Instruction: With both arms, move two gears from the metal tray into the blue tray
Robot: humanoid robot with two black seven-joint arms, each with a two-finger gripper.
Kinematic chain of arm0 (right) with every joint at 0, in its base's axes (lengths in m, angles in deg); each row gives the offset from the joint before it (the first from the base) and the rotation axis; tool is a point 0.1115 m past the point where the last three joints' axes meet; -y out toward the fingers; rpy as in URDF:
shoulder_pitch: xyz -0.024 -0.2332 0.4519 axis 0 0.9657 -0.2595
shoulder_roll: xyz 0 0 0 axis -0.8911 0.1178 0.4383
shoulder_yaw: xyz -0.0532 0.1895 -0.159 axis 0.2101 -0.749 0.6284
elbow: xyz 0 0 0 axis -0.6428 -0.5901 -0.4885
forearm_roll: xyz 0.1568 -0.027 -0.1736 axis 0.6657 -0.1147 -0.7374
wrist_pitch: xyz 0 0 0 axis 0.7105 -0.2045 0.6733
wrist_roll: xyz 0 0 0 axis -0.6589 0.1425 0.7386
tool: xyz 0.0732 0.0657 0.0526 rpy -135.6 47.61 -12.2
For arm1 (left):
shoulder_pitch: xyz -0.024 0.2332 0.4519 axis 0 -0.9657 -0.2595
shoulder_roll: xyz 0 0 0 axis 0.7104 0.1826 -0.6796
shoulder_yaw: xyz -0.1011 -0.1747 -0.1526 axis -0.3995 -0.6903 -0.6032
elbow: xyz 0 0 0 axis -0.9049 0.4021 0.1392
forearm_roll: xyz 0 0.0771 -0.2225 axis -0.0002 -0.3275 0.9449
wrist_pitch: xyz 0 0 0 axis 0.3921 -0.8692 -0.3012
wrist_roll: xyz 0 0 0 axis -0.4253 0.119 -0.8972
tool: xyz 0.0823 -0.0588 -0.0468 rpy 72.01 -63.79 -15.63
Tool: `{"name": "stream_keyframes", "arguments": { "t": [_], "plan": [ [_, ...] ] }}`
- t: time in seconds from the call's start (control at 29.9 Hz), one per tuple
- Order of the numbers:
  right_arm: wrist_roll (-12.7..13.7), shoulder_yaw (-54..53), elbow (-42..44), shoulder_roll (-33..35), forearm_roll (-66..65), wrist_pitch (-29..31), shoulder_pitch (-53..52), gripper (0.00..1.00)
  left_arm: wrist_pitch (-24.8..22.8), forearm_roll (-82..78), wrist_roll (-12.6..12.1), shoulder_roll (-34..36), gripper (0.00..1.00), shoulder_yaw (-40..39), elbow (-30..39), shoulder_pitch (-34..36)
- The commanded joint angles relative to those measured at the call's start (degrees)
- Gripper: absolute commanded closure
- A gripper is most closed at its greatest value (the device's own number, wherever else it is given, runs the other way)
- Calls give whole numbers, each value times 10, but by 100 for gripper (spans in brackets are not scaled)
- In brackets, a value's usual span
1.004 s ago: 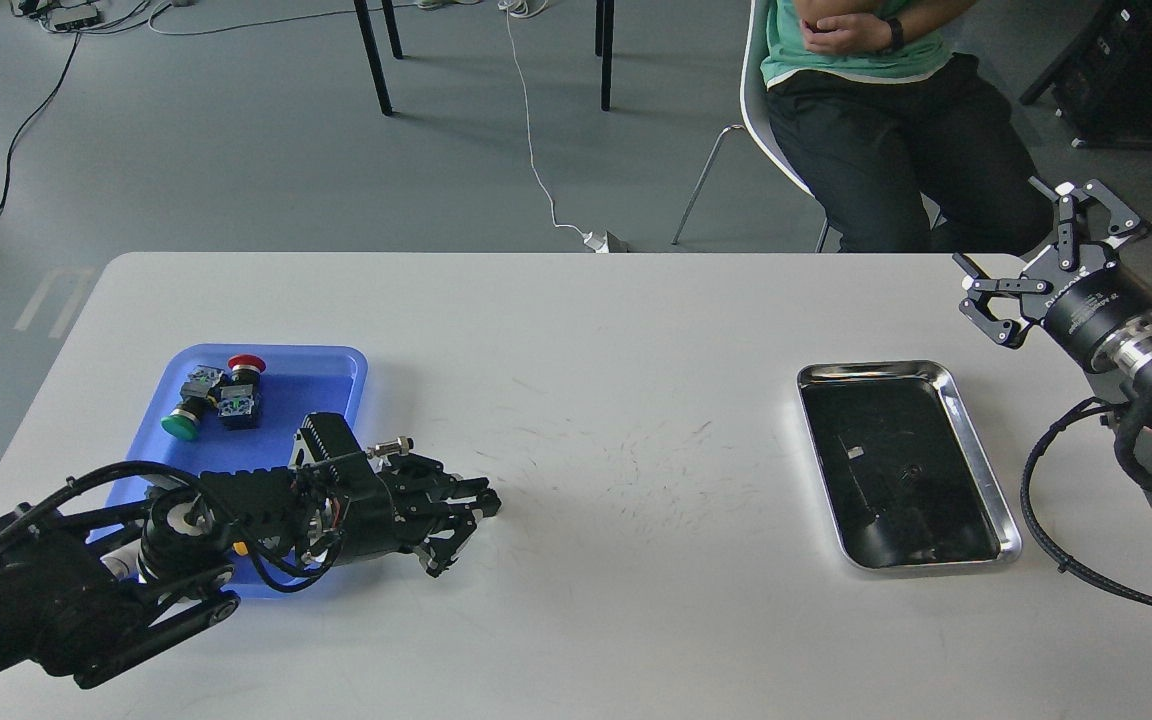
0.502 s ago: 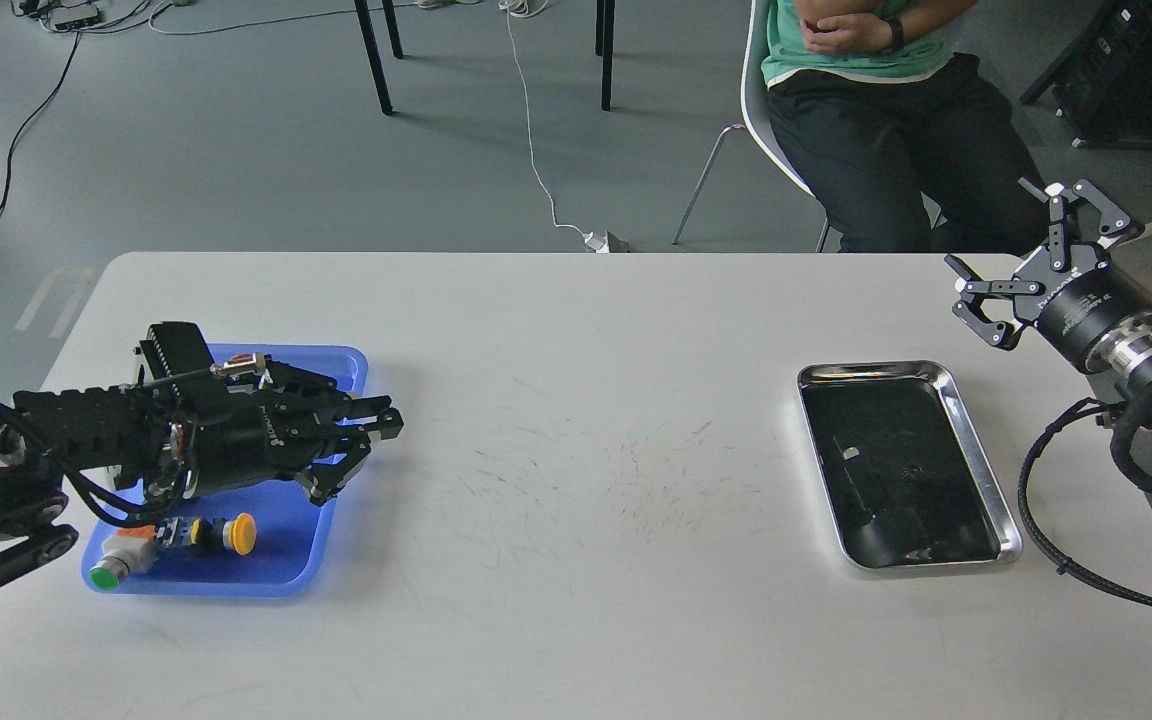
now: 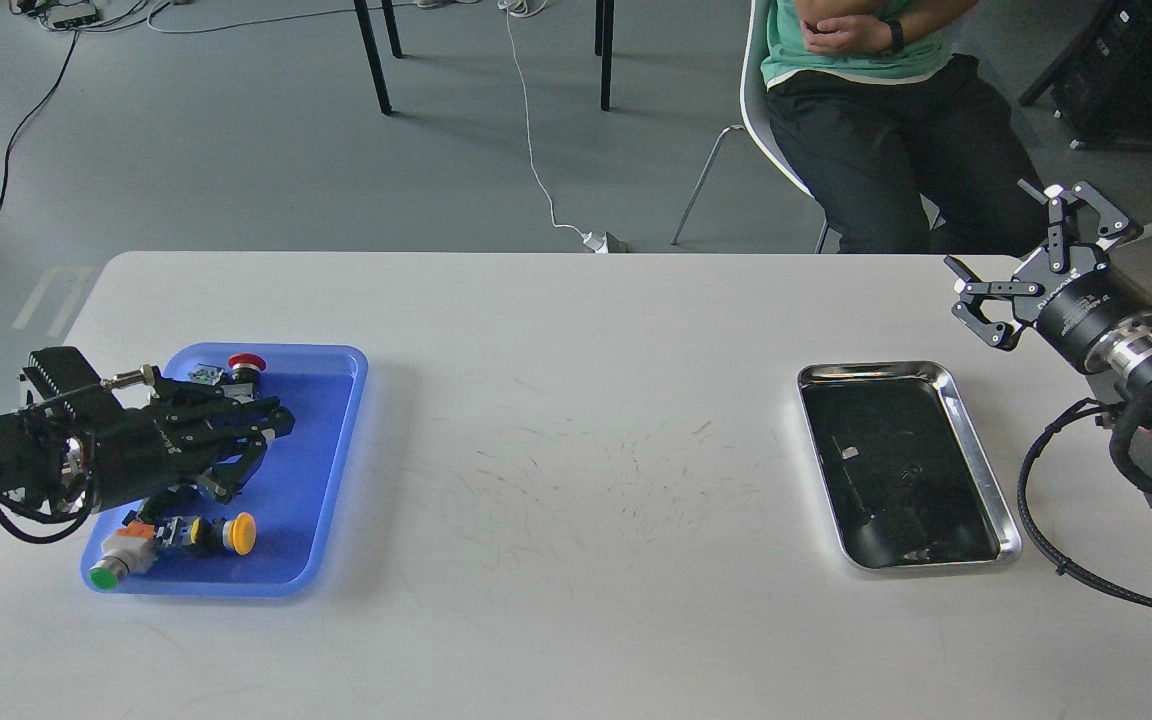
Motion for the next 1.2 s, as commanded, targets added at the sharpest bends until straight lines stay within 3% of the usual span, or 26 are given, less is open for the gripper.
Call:
{"name": "stream_keyframes", "arguments": {
  "t": [0.0, 0.17, 0.47, 0.7, 0.8, 0.87, 1.04, 1.17],
  "plan": [
    [0, 0, 1, 0, 0, 0, 0, 6, 16, 1, 0, -34, 90, 0, -59, -6],
    [0, 1, 1, 1, 0, 0, 0, 6, 22, 3, 0, -66, 88, 0, -103, -7],
    [0, 1, 1, 0, 0, 0, -3, 6, 24, 21, 0, -74, 73, 0, -107, -26],
    [0, 1, 0, 0, 0, 0, -5, 6, 38, 38, 0, -74, 50, -1, -106, -25],
    [0, 1, 0, 0, 0, -1, -7, 6, 39, 58, 0, -75, 31, -2, -106, -22],
    [0, 1, 0, 0, 0, 0, -9, 6, 42, 67, 0, -74, 24, -4, -105, -18],
    [0, 1, -5, 1, 2, -1, -13, 6, 43, 132, 0, -68, 21, -10, -89, 33],
    [0, -7, -55, 10, 1, -8, -10, 6, 37, 283, 0, -68, 21, -11, -87, 96]
  ]
}}
